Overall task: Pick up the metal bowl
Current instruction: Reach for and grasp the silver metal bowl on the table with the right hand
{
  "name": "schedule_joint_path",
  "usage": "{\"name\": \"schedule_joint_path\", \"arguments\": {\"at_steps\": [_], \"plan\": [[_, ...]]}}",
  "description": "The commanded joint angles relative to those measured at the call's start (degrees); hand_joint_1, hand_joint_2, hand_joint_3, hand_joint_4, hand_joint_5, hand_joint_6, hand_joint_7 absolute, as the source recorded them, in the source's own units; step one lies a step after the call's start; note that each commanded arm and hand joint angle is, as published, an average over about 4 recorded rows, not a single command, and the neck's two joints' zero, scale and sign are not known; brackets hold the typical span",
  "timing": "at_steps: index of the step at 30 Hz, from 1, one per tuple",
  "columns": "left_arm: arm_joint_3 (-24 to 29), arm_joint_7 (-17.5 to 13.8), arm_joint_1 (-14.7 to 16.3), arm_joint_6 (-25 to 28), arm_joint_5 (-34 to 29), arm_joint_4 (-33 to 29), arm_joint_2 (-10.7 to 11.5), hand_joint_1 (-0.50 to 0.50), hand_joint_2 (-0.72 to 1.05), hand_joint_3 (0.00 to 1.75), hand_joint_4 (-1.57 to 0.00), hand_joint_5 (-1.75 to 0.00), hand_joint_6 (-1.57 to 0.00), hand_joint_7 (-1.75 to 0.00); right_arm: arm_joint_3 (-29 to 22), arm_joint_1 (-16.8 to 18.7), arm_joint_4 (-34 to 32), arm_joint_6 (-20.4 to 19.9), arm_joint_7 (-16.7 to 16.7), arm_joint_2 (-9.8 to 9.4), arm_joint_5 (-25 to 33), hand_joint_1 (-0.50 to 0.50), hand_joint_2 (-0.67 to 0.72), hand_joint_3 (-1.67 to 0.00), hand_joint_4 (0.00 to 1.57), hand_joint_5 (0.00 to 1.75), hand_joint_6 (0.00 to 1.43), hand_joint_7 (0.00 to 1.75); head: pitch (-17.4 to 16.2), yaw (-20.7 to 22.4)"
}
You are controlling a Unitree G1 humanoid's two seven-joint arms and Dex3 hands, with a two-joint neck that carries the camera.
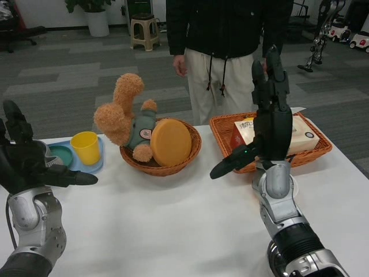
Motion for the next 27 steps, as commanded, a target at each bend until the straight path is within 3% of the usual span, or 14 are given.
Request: {"name": "schedule_joint_path", "arguments": {"at_steps": [1, 13, 23, 27], "plan": [[0.42, 0.35, 1.18, -0.54, 0.08, -0.89, 0.15, -0.50, -0.72, 0.09, 0.00, 0.00, 0.00, 0.00, -0.11, 0.68, -0.71, 0.34, -0.22, -0.41, 0.12, -0.42, 0.53, 0.00, 0.00, 0.00, 0.00, 0.00, 0.83, 1.18], [0.50, 0.35, 1.62, -0.49, 0.01, -1.33, 0.26, -0.50, -0.72, 0.09, 0.00, 0.00, 0.00, 0.00, -0.22, 0.90, -0.75, 0.53, -0.30, -0.45, 0.10, -0.42, 0.53, 0.00, 0.00, 0.00, 0.00, 0.00, 2.46, 5.91], [0.77, 0.35, 2.24, -0.41, 0.01, -2.21, 0.48, -0.50, -0.72, 0.09, 0.00, 0.00, 0.00, 0.00, -0.36, 1.03, -1.06, 0.62, -0.30, -0.36, 0.10, -0.42, 0.53, 0.00, 0.00, 0.00, 0.00, 0.00, 1.62, 4.39], [1.16, 0.35, 2.63, -0.36, -0.08, -2.26, 0.61, -0.50, -0.72, 0.09, 0.00, 0.00, 0.00, 0.00, -1.10, 1.56, -3.43, 2.34, -0.22, -0.67, 0.10, -0.42, 0.53, 0.00, 0.00, 0.00, 0.00, 0.00, -0.56, 2.43]]}}
